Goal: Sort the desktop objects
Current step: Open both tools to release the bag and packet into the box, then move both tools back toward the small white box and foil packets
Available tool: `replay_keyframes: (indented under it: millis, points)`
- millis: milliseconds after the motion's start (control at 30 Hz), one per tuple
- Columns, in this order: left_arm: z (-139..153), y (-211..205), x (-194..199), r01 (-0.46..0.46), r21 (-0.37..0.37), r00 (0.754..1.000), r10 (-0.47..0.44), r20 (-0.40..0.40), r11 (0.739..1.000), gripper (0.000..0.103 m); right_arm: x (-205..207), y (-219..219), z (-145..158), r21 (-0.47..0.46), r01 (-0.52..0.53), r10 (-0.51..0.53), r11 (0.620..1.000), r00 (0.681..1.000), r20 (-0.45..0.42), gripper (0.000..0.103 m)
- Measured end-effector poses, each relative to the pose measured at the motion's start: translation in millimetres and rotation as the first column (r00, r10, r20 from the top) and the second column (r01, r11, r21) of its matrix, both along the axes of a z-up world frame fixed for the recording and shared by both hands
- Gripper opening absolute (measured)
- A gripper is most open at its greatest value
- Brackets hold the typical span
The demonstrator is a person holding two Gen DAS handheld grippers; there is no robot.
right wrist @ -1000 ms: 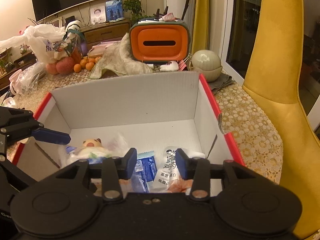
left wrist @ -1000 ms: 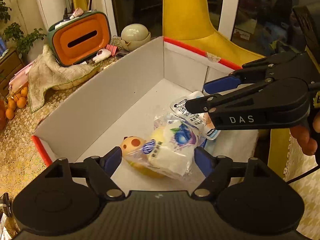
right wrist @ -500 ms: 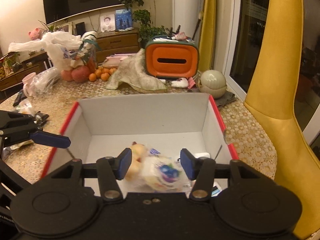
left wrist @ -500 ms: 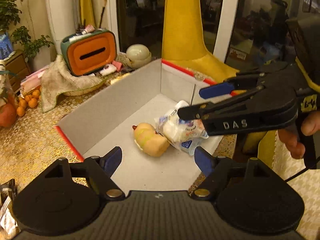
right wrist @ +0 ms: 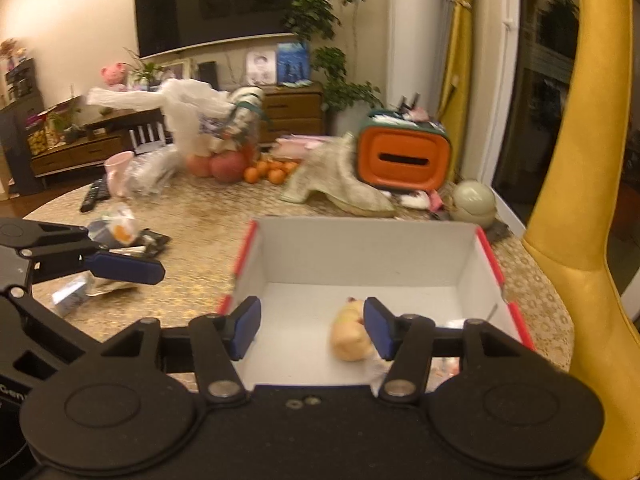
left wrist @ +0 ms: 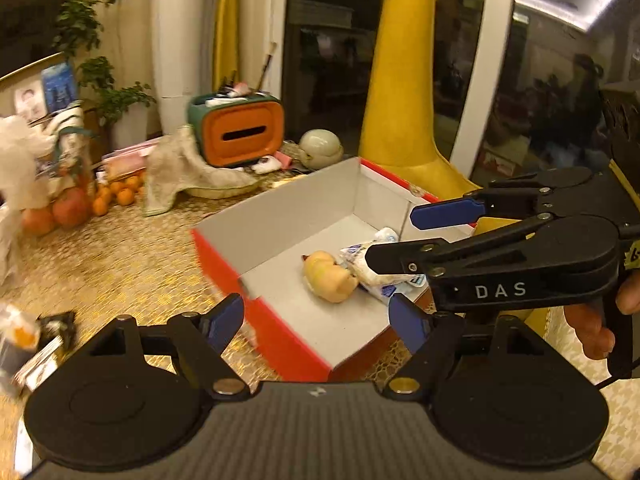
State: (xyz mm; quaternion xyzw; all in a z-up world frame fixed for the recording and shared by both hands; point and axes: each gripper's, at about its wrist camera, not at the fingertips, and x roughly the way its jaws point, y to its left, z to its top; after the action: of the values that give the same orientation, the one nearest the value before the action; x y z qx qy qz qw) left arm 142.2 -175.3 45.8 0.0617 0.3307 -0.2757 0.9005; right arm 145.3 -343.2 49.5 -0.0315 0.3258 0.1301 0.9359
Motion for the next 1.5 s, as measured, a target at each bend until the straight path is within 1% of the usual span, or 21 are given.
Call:
replay_keyframes:
  millis: [167,267,400,500,567,633,733,867,967,1167,1233,1300,1333,1500]
  points:
    - [4.9,36.1,-23.5,-0.086,-0.021,0.996,0.087,0.032,0.996,0.079,-15.1,24.9,4.5,0.013,-0.036,0.036,0.999,0.999,0.027,0.061]
    - [8.5,58.4,-37.6,-0.141,-0.025,0.988,0.142,0.062,0.99,0.079,-22.2,39.9,7.5,0.019,-0.059,0.058,0.998,0.998,0.039,0.062]
    - [12.6,88.3,-57.9,-0.19,-0.048,0.977,0.194,0.093,0.981,0.079,-30.8,61.5,10.6,0.032,-0.088,0.086,0.996,0.995,0.06,0.065]
    - [12.5,110.0,-70.7,-0.227,-0.07,0.968,0.233,0.092,0.971,0.079,-36.4,79.7,10.3,0.035,-0.107,0.104,0.994,0.992,0.074,0.066]
    - [11.8,123.3,-78.8,-0.251,-0.083,0.962,0.258,0.094,0.964,0.079,-38.9,92.1,8.8,0.044,-0.115,0.111,0.992,0.991,0.076,0.069]
    - [11.6,135.1,-86.6,-0.274,-0.085,0.954,0.282,0.104,0.958,0.079,-40.1,103.6,6.8,0.049,-0.127,0.123,0.991,0.99,0.074,0.07]
    - [9.9,151.6,-97.0,-0.298,-0.079,0.944,0.306,0.123,0.951,0.084,-42.8,120.2,4.8,0.04,-0.139,0.136,0.989,0.988,0.078,0.072]
    - [5.4,172.9,-106.6,-0.332,-0.073,0.931,0.339,0.132,0.94,0.085,-46.8,139.6,4.0,0.033,-0.156,0.153,0.987,0.985,0.084,0.077]
    - [1.0,185.6,-112.0,-0.355,-0.057,0.921,0.36,0.148,0.933,0.088,-47.0,154.0,3.3,0.035,-0.169,0.165,0.985,0.983,0.083,0.079]
    - [-8.4,209.2,-113.2,-0.399,-0.056,0.901,0.403,0.16,0.915,0.098,-42.3,180.8,-1.2,0.039,-0.188,0.184,0.981,0.979,0.086,0.086]
    - [-12.1,216.4,-111.0,-0.412,-0.051,0.897,0.415,0.154,0.91,0.098,-38.1,189.5,-4.1,0.043,-0.199,0.195,0.979,0.977,0.088,0.09]
    - [-16.8,224.1,-106.3,-0.429,-0.047,0.891,0.431,0.144,0.902,0.1,-33.2,198.1,-7.2,0.042,-0.207,0.203,0.977,0.975,0.085,0.092]
    - [-19.5,228.2,-103.7,-0.437,-0.046,0.887,0.439,0.14,0.898,0.103,-30.8,202.2,-8.8,0.041,-0.211,0.208,0.977,0.975,0.084,0.093]
    - [-34.1,245.3,-89.0,-0.452,-0.038,0.884,0.454,0.112,0.891,0.103,-16.5,221.0,-16.7,0.021,-0.224,0.222,0.974,0.972,0.075,0.094]
